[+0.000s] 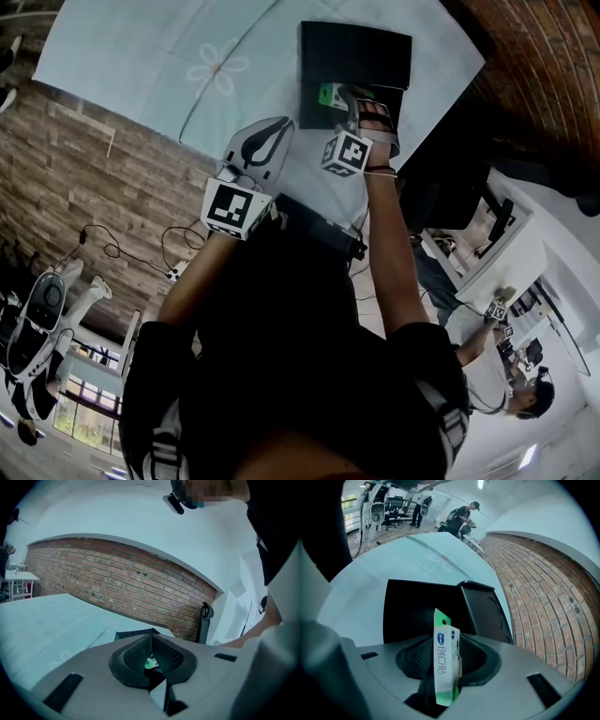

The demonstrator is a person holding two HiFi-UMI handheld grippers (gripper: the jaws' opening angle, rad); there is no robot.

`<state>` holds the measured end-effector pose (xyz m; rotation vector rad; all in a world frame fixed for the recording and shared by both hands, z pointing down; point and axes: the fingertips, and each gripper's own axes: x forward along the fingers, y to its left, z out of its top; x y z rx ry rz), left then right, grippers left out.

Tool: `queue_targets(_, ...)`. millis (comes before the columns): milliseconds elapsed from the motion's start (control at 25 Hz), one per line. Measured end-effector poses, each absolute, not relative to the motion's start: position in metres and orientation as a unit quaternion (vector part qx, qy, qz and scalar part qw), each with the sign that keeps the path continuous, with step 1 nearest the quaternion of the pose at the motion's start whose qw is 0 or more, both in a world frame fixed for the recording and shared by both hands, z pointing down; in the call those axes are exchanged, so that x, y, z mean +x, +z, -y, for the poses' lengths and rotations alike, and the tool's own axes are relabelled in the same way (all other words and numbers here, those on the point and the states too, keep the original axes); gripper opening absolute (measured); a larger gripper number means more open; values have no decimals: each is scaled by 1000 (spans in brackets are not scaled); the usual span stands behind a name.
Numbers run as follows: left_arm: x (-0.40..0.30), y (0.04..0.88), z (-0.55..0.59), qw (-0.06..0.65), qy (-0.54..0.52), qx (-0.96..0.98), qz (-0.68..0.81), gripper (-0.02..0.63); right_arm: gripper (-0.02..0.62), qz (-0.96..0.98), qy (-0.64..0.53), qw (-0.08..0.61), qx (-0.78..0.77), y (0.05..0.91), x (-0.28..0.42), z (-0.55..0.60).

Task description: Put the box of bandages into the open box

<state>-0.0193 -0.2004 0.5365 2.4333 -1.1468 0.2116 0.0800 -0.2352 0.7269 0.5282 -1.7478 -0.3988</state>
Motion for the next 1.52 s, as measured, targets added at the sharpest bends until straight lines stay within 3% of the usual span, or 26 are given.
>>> queue_targets(920, -14, 517, 194, 209, 66, 886, 407, 44, 175, 789, -77, 547, 268, 688, 86, 212)
queue_targets(1200, -10, 498, 179, 196, 59, 891, 406, 44, 132, 810, 7, 455, 371, 645, 92, 207)
queue_targets(1360, -14, 486, 171, 183, 52, 890, 414, 44, 72, 821, 58, 354, 443, 604, 98, 204)
queue_targets(1520, -24, 473, 174, 171, 46, 885, 430, 44, 57, 828, 92, 261, 489, 562, 101, 196)
